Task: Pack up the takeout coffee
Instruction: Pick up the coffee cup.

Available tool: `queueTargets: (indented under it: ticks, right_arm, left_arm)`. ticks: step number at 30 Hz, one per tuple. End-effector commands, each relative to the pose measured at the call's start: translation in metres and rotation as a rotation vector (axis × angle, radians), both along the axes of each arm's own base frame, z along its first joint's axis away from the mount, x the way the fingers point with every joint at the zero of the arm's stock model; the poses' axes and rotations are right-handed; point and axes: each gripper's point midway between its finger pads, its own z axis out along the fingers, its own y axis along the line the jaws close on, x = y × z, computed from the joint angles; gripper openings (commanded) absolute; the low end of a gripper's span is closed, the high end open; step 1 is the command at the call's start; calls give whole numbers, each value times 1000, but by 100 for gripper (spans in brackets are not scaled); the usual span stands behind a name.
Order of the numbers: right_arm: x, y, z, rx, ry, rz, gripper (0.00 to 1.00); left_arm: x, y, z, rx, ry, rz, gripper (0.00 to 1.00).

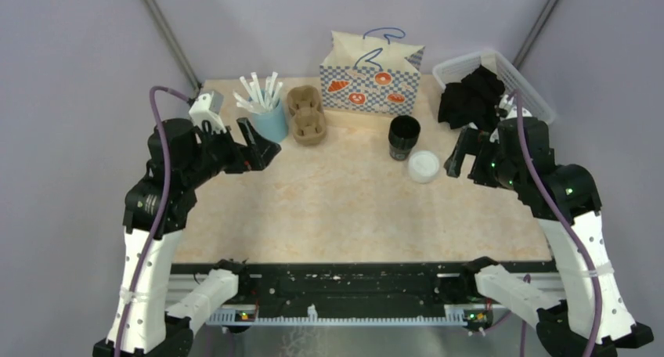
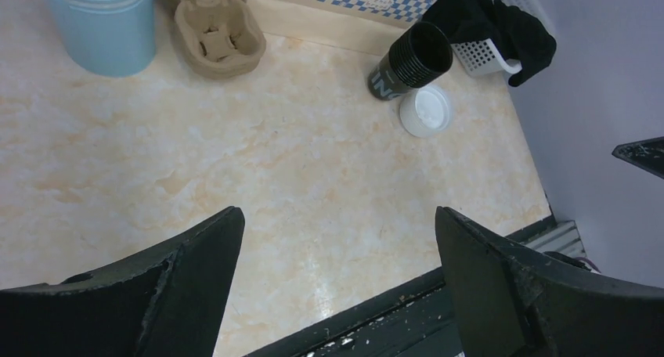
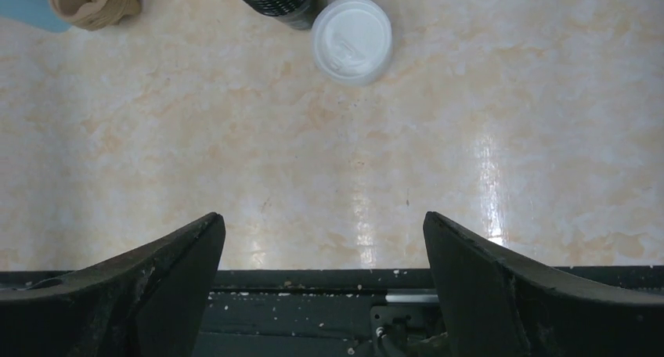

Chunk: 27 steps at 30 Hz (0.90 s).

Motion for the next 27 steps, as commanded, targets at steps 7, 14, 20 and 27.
queueTargets:
  ticks: [7,14,20,27]
  right_arm:
    - [53,32,-12,25,-54,85,99]
    - [107,46,-53,25,31,104,95]
    - [145,39,-78,86,58,79,82]
    - [151,19,-117,9,131,52,70]
  left_arm:
    - [-9,-47,-14,-144,36,-244,99]
    - [-1,-61,-26,-229,84,-267,99]
    - [9,-66,-44,-279,151,-233,99]
    - [13,-61,-61,-187,208,-235,99]
